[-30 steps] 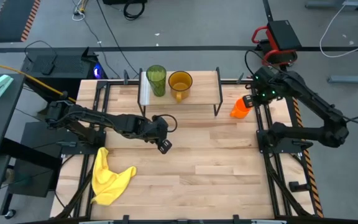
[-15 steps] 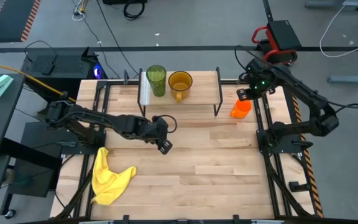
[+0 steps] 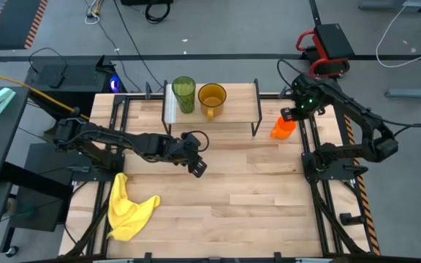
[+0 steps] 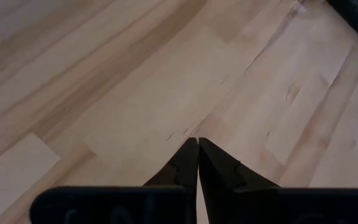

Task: Stack small to large cups/mugs on shelf
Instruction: Put the orange mug on the shelf

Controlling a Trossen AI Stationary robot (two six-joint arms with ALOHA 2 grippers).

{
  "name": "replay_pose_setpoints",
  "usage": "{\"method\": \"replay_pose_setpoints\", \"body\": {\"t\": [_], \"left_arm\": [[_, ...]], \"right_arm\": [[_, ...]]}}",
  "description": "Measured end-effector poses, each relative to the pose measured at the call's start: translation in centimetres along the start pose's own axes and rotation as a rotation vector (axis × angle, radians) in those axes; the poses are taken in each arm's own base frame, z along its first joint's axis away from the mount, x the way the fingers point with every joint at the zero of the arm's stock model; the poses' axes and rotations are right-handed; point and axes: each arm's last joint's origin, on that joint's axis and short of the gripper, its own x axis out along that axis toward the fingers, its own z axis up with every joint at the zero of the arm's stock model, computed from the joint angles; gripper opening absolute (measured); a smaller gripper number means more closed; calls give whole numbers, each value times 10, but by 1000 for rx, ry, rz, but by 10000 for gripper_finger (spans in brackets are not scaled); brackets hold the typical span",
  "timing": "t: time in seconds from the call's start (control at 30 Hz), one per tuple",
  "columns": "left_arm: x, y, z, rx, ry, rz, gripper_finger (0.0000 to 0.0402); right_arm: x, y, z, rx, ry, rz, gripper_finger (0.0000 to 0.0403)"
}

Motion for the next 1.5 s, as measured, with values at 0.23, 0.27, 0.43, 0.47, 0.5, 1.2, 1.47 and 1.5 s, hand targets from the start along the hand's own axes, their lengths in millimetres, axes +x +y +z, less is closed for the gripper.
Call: {"method": "replay_pose_setpoints", "body": {"t": [0.23, 0.27, 0.43, 0.47, 0.5, 1.2, 1.47, 1.5], "left_arm": [[0, 0, 0, 3, 0, 0, 16], [0, 0, 0, 2, 0, 1, 18], [1, 3, 3, -3, -4, 8, 23], [1, 4, 4, -5, -5, 10, 22], [1, 4, 4, -5, -4, 10, 21], [4, 12, 12, -3, -8, 23, 22], [5, 15, 14, 3, -2, 20, 20], [5, 14, 14, 7, -3, 19, 21]], "right_arm": [[21, -4, -5, 16, -39, 9, 68], [23, -4, -6, 20, -36, 7, 68], [26, -9, -5, 41, -39, 0, 68], [26, -9, -5, 43, -39, 0, 68], [26, -9, -5, 44, -38, 1, 67], [26, 28, -22, -34, 30, 47, 57], [26, 35, -29, -72, 66, 38, 47], [26, 37, -30, -77, 68, 39, 48]]}}
